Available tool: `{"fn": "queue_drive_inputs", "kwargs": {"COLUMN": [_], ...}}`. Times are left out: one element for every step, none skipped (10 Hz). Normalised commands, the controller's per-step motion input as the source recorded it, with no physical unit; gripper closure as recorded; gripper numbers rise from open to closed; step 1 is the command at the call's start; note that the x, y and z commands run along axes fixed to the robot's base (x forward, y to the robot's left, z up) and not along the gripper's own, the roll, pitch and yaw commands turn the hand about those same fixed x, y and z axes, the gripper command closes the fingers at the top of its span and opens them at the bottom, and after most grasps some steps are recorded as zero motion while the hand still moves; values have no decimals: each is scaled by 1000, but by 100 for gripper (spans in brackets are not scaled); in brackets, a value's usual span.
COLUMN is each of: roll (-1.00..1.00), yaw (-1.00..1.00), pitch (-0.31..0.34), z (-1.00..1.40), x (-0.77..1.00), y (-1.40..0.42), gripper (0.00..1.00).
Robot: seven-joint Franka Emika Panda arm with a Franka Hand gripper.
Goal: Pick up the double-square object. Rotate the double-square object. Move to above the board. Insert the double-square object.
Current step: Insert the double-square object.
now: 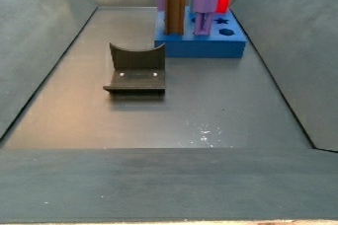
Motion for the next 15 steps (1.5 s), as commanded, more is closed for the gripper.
{"fn": "queue_drive_inputs", "kwargs": {"roll": [-343, -97, 74, 120, 326, 480, 474, 174, 0, -103, -297, -400, -357, -271, -157], "yaw": [-66, 0, 54, 109, 143, 80, 71, 29, 0, 0, 0, 0, 0, -9, -20], "pitch": [-386, -429, -360, -389, -314, -51, 0, -23, -6, -51, -140, -254, -223, -137, -54], "z": [-89, 0, -43, 0, -11, 0, 0, -129, -220, -137, -74, -100, -134, -123, -71], "x": [-91, -151, -160, -206, -291, -177, -134, -91, -71, -89, -83, -109, -63, -6, 0], "y": [0, -11, -117, -111, -83, -26, 0, 0, 0, 3, 0, 0, 0, 0, 37], "gripper": [100, 100, 100, 100, 100, 100, 100, 100, 100, 100, 100, 100, 100, 100, 100]}}
